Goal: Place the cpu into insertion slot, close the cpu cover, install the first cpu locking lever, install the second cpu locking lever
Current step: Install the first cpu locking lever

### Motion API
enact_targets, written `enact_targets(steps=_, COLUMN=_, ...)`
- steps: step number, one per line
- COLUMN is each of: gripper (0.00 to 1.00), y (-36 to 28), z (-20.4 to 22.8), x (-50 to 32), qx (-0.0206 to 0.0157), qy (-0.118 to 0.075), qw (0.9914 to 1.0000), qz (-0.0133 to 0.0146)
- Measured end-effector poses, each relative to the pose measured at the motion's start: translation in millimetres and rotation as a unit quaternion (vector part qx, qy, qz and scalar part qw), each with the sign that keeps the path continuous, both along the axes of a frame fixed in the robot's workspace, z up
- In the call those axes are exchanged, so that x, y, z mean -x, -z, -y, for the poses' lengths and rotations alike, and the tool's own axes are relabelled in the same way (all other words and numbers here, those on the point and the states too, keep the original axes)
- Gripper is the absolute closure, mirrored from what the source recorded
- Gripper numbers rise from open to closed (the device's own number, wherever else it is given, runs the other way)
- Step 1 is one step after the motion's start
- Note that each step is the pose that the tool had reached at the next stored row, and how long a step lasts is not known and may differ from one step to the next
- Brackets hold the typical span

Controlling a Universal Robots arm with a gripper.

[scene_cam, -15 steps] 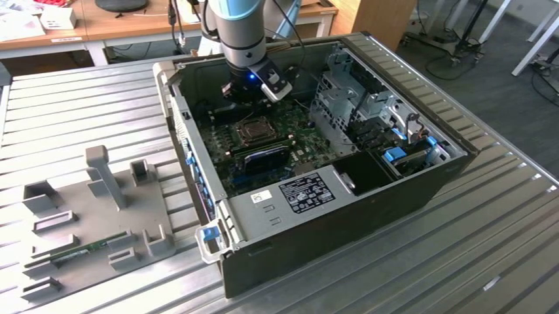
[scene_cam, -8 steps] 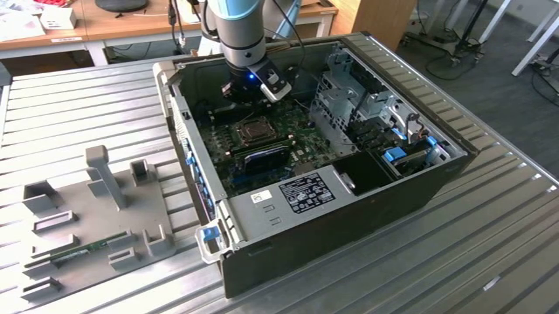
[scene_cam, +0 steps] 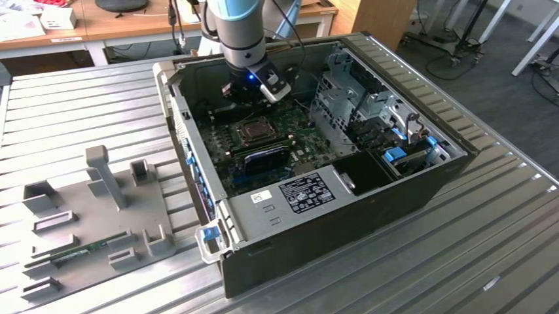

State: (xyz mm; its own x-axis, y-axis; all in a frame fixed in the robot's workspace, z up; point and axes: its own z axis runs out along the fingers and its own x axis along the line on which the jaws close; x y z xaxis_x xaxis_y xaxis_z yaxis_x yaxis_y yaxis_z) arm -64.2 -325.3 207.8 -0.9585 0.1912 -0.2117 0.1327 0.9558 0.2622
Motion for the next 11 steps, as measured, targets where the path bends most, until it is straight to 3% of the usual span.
enact_targets(steps=11, gripper=0.9, y=5.8, z=0.0, x=0.1, qx=0.0001, qy=0.022, qw=0.99975, qz=0.0001)
